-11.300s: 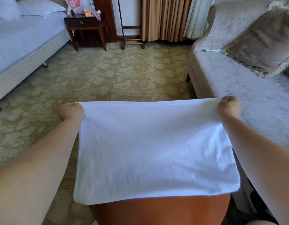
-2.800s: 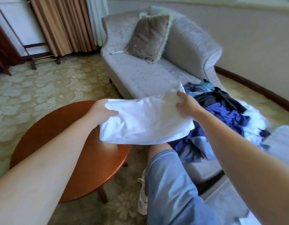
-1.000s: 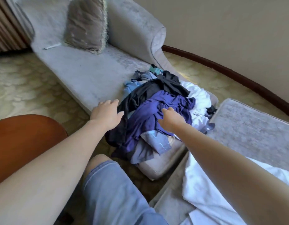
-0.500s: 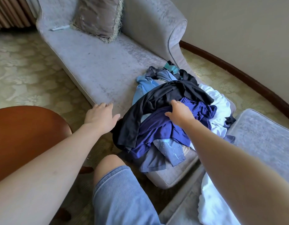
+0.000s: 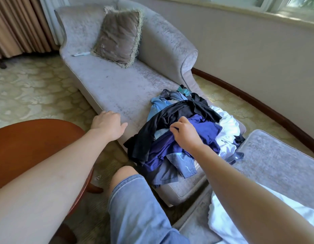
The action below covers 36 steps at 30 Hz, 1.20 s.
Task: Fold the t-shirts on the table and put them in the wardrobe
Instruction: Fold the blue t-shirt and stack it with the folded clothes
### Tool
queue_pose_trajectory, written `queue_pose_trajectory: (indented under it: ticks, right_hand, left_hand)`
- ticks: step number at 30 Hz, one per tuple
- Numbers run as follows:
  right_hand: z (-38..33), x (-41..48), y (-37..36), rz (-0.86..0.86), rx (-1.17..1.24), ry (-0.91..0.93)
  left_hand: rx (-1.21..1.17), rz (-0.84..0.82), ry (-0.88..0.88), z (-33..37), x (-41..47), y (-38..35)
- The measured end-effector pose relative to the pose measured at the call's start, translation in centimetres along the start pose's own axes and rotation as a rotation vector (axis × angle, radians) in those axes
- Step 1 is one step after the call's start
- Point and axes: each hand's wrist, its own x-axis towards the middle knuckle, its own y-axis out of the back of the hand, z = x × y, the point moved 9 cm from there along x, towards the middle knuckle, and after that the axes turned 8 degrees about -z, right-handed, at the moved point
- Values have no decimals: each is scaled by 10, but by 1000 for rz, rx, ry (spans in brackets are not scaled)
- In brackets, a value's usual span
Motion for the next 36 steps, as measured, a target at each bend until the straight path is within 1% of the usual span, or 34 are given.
queue_pose_trajectory:
  ticks: [4,7,10,13,17,22,24,26,29,32,36]
  right_hand:
    - [-61,6,44,151,-36,119]
    - [-124,12,83,253,-67,235]
    - [-189,19,118,339,-82,342]
    - [-258,25,143,366,-99,435]
    - [-358,23,161,402,-145,622]
    - [-480,6,142,347,-314,956]
    - [-517,-3,127,310,-356,1051]
    - [-540,-9,118,296,-291,1052]
    - [-553,-14,94,268,-106,1034]
    - [-551,-17,50,185,77,1044]
    - [-518,-2,-7,100,267,895]
  left_hand:
    - [-20,51,40,-31,-28,24]
    - [-57,98,86,-64,-53,46]
    - [-77,171,168,-103,-83,72]
    - [-104,255,263,-144,-118,99]
    - [-113,322,363,-201,-166,122]
    - [-80,394,485,-273,-228,127]
    - [-77,423,536,-297,-251,121]
    - [-108,435,585,-317,-270,111]
    - [-150,415,618,-333,-288,93]
    - [-63,413,560,-330,-285,77]
    - [-68,241,507,-326,-249,25]
